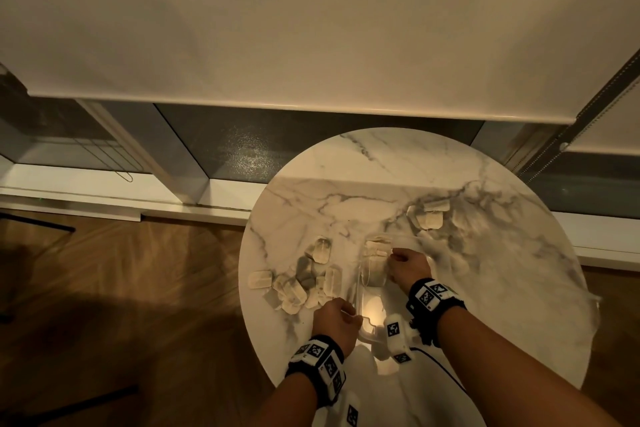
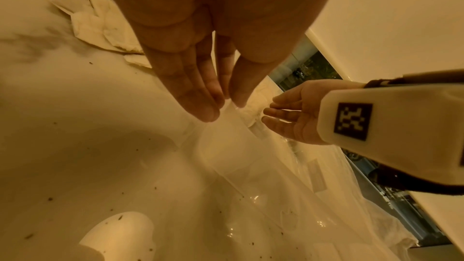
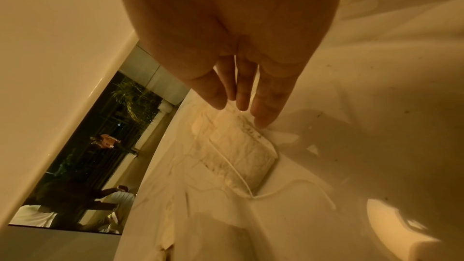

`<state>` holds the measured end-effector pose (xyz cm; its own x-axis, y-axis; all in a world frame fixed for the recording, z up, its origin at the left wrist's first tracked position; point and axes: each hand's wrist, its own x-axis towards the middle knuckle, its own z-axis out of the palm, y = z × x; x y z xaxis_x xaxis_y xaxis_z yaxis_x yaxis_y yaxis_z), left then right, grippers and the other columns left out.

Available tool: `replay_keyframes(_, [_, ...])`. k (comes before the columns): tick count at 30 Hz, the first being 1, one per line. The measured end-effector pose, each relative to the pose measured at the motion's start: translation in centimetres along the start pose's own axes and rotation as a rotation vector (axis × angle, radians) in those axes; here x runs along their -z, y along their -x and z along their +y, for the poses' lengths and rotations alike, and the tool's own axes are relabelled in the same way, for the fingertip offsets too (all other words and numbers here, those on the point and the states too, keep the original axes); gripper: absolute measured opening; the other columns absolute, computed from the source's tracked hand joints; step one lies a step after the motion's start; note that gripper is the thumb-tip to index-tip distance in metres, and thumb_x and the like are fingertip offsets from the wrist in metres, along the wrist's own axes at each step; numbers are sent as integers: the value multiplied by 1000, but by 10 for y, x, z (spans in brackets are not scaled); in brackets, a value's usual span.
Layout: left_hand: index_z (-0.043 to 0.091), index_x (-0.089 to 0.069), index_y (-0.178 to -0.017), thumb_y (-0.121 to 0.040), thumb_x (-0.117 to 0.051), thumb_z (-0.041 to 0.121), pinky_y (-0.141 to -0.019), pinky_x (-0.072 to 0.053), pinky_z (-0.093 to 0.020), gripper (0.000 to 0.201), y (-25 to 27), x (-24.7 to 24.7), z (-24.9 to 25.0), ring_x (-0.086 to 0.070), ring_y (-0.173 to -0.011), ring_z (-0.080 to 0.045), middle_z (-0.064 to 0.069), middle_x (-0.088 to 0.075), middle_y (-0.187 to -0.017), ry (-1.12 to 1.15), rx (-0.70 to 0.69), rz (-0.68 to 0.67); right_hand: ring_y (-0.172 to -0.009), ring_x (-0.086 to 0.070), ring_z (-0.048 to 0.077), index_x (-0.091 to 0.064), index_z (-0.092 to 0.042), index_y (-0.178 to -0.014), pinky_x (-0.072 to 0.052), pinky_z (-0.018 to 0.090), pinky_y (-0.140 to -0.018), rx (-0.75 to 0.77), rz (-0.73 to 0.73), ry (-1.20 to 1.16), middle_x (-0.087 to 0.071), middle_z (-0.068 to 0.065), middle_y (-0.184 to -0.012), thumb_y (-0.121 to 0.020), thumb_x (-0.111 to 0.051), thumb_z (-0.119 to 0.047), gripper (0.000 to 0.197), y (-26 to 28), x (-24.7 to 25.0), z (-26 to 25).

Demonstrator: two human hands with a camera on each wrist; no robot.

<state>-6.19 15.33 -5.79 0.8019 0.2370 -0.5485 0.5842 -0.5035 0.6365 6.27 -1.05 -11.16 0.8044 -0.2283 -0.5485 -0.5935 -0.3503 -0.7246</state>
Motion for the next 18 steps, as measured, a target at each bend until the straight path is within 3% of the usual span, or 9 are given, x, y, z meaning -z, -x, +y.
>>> replay_keyframes(4, [25, -66, -89, -87, -67, 39, -63, -47, -11, 15, 3, 7, -7, -60, -72, -1, 11, -64, -79, 57, 31, -3, -94, -64, 25, -63, -16, -121, -55, 50, -91, -14, -19, -94, -65, 4, -101, -87, -62, -10, 34, 29, 11, -14])
replay_keyframes(7, [22, -68, -95, -87, -66, 42, -73, -56, -25, 22, 1, 15, -20, -66, -77, -10, 5, -69, -83, 92, 62, -12, -81, -62, 23, -62, -16, -107, -59, 47, -78, -11, -60, -132, -66, 8, -93, -89, -57, -4, 22, 55, 17, -16])
replay_keyframes(11, [20, -69, -96, -90, -64, 35, -58, -40, -11, 17, -2, 37, -41, -56, -73, -3, 5, -64, -84, 33, 64, 51, -71, -62, 23, -66, -13, -99, -52, 32, -58, 13, -223, -72, -68, 16, -87, -91, -58, -2, 15, 87, 19, -7])
replay_keyframes(16, [19, -70, -99, -89, -63, 30, -77, -46, -21, 16, -14, 68, -63, -63, -90, -17, 0, -70, -96, -77, 79, 160, -66, -62, 22, -68, -12, -99, -48, 27, -51, 11, -314, 55, -73, 18, -89, -89, -62, -6, 12, 100, 9, 7])
replay_keyframes(18, [17, -69, -108, -89, -62, 22, -84, -51, -27, 21, -25, 81, -71, -63, -96, -21, -4, -69, -102, -143, 41, 207, -65, -64, 20, -68, -14, -98, -50, 27, -52, 15, -326, 86, -73, 16, -87, -89, -64, -9, 11, 101, 6, 8])
